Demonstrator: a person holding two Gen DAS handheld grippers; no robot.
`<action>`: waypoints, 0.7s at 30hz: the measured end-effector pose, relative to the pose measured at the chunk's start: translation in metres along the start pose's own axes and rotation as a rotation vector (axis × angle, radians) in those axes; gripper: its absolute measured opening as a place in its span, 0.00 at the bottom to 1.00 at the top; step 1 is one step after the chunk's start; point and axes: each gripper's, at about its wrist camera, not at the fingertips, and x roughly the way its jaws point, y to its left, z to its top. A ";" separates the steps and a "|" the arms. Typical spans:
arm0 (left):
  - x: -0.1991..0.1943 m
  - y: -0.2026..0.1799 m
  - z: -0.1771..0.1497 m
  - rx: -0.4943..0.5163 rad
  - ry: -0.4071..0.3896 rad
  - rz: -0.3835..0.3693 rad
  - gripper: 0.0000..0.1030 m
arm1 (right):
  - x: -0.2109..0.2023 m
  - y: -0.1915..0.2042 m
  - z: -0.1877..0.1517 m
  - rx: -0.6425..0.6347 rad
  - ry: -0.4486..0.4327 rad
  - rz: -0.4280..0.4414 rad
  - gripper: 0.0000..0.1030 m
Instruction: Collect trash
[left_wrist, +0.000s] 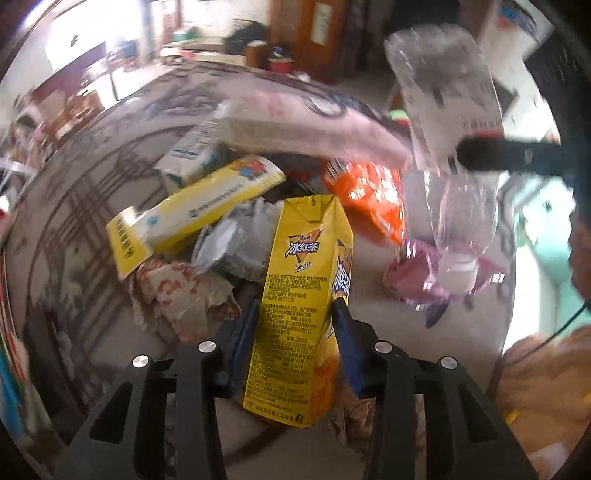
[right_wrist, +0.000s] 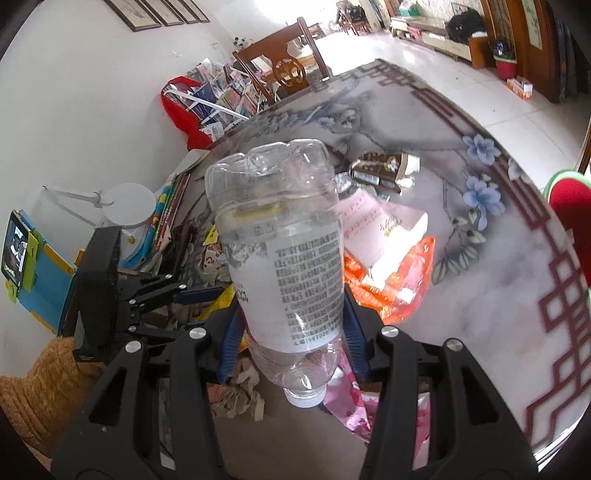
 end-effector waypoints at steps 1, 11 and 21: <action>-0.008 0.003 -0.001 -0.058 -0.039 0.013 0.37 | -0.002 0.000 0.002 -0.004 -0.009 -0.001 0.46; -0.059 0.023 0.013 -0.432 -0.292 -0.014 0.23 | -0.015 -0.001 0.011 -0.022 -0.059 -0.007 0.46; -0.065 0.014 0.044 -0.452 -0.327 -0.021 0.00 | -0.041 -0.005 0.027 -0.043 -0.138 -0.017 0.46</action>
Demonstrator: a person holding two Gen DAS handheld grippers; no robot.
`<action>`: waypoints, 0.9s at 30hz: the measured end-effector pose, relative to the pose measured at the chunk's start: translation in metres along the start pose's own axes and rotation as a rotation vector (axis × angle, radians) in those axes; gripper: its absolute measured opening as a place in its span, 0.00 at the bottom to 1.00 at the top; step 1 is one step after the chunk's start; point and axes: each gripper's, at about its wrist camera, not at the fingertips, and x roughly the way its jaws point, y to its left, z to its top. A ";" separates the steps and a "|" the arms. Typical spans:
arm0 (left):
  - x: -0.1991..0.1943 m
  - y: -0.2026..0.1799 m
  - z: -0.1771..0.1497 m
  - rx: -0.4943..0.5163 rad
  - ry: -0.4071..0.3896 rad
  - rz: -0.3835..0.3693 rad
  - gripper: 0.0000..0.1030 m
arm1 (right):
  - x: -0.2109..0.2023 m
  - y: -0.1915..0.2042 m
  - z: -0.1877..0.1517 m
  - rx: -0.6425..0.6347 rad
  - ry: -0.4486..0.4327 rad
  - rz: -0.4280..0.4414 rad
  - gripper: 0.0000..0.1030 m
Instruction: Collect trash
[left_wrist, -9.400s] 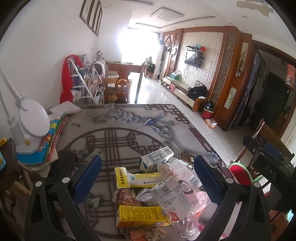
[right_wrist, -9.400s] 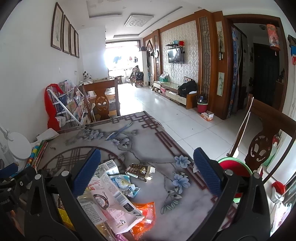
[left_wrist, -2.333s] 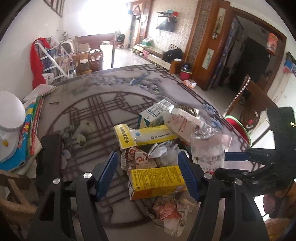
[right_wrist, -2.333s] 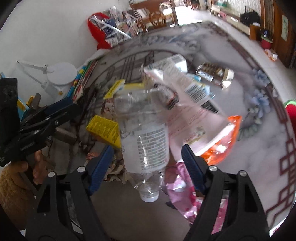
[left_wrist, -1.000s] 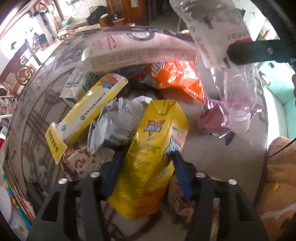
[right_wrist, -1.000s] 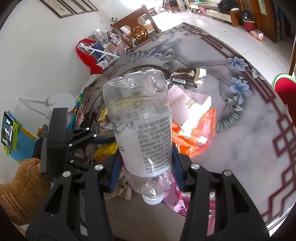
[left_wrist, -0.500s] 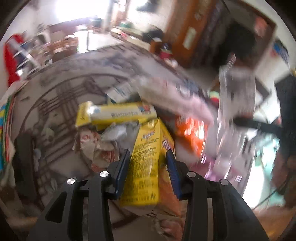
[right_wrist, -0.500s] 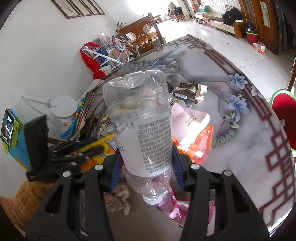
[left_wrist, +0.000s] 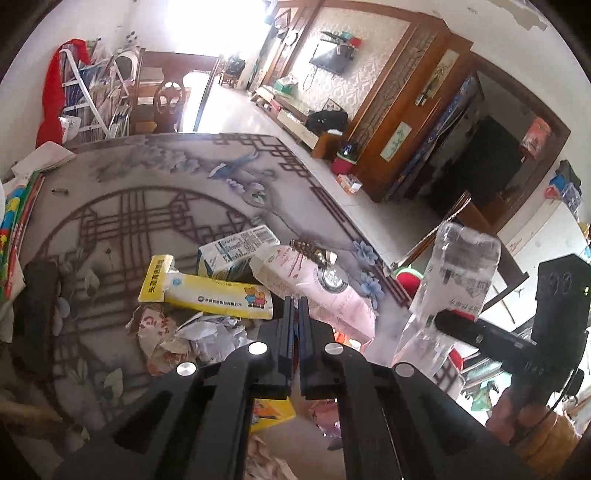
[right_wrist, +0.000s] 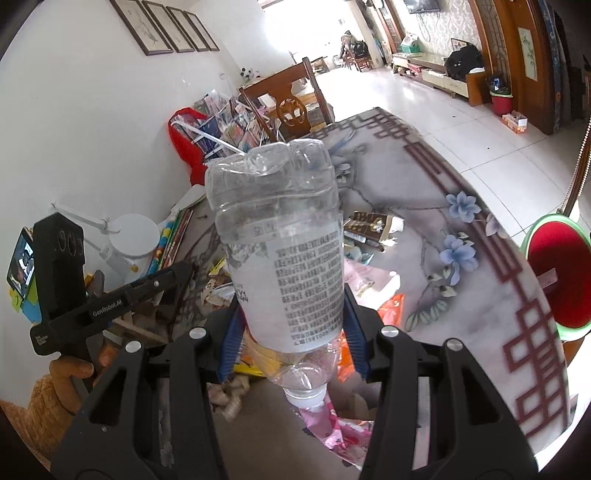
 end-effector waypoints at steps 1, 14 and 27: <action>0.001 0.002 -0.002 0.007 0.015 0.003 0.00 | -0.002 -0.002 0.000 0.002 -0.001 -0.002 0.46; 0.048 0.005 -0.062 0.610 0.431 0.118 0.62 | 0.003 -0.027 -0.008 0.057 0.046 0.008 0.46; 0.103 0.026 -0.060 0.729 0.621 0.082 0.73 | -0.003 -0.035 -0.018 0.111 0.049 0.009 0.46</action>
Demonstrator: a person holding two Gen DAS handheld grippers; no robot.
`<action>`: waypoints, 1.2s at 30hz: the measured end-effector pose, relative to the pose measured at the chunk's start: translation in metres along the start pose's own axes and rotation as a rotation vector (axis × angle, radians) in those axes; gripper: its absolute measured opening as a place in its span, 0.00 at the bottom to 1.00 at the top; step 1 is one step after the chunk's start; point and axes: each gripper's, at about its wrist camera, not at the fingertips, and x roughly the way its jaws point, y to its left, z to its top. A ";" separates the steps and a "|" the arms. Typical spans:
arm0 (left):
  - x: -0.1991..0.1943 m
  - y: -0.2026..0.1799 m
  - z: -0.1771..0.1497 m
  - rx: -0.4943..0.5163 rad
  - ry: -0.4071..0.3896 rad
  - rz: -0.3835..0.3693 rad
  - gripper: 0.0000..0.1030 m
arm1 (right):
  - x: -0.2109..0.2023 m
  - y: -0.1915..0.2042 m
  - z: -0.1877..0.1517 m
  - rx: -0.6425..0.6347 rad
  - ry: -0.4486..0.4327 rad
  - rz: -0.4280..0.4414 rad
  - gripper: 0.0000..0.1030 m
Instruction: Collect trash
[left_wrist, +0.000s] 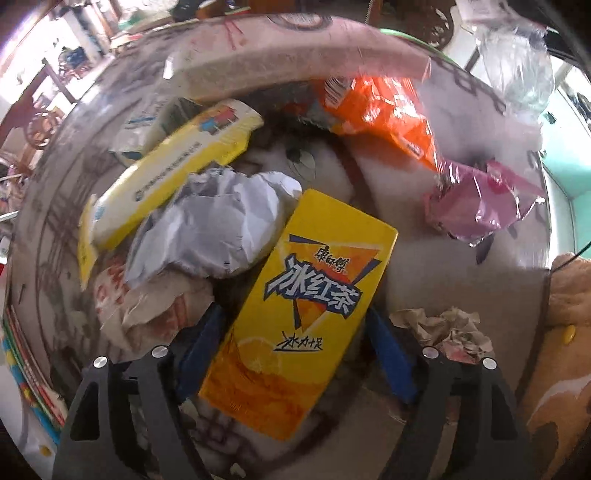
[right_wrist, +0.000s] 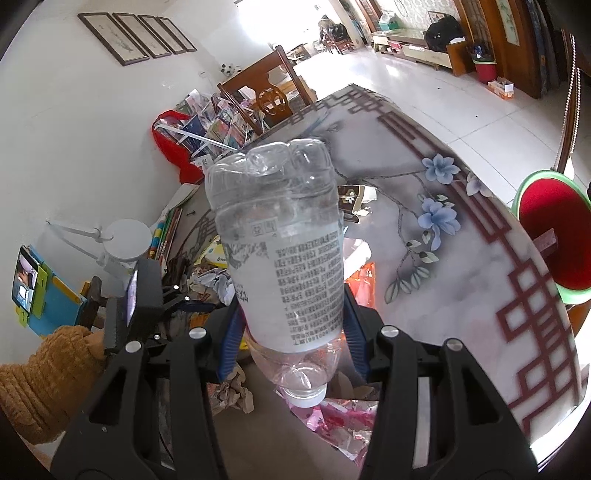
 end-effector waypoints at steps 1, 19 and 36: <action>0.001 0.001 0.000 0.003 -0.001 -0.005 0.71 | 0.000 0.000 0.000 0.002 0.000 -0.001 0.46; -0.105 0.032 -0.011 -0.619 -0.511 -0.206 0.03 | -0.007 0.000 0.016 -0.033 -0.036 0.017 0.46; -0.019 -0.029 0.010 -0.269 -0.033 0.088 0.76 | 0.008 -0.028 0.044 -0.110 0.068 0.124 0.46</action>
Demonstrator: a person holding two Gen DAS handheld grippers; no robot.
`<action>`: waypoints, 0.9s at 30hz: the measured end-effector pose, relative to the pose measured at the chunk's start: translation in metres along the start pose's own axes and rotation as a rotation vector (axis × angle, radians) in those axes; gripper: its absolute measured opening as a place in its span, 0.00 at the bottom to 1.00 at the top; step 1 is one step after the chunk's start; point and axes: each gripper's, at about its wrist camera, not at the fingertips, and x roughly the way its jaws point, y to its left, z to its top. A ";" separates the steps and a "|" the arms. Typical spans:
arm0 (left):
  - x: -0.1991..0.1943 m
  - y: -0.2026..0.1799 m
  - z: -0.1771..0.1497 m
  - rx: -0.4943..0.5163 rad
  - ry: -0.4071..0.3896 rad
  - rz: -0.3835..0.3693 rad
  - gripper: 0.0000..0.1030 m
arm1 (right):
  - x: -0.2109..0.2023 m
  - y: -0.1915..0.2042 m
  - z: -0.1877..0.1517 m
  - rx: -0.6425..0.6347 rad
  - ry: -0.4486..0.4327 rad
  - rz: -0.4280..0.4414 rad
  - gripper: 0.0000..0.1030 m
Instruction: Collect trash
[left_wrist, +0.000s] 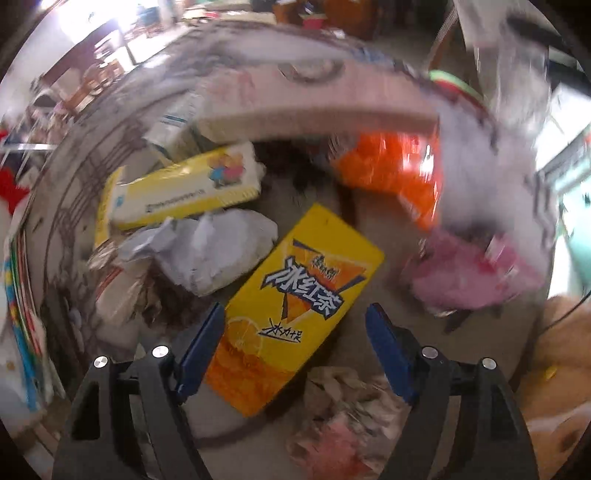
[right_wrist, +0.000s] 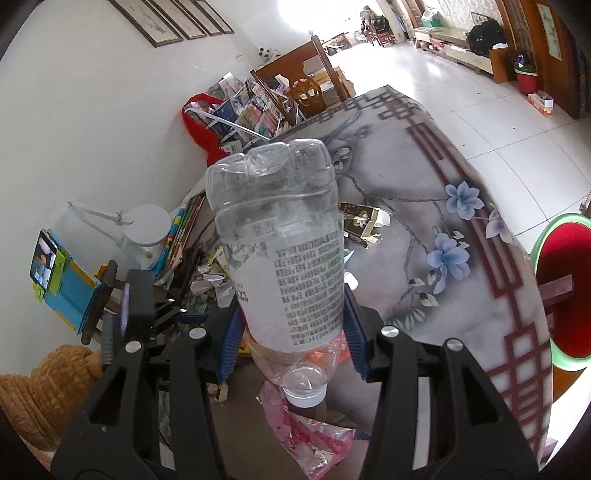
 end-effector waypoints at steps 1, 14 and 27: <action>0.002 -0.001 0.002 0.024 0.001 0.012 0.78 | -0.001 -0.003 0.000 0.006 0.000 -0.001 0.46; 0.010 0.011 0.022 0.200 0.043 -0.050 0.92 | 0.004 -0.004 -0.007 0.061 0.015 -0.005 0.46; 0.027 -0.013 0.005 0.391 0.132 -0.114 0.92 | 0.017 0.005 -0.012 0.086 0.017 -0.018 0.46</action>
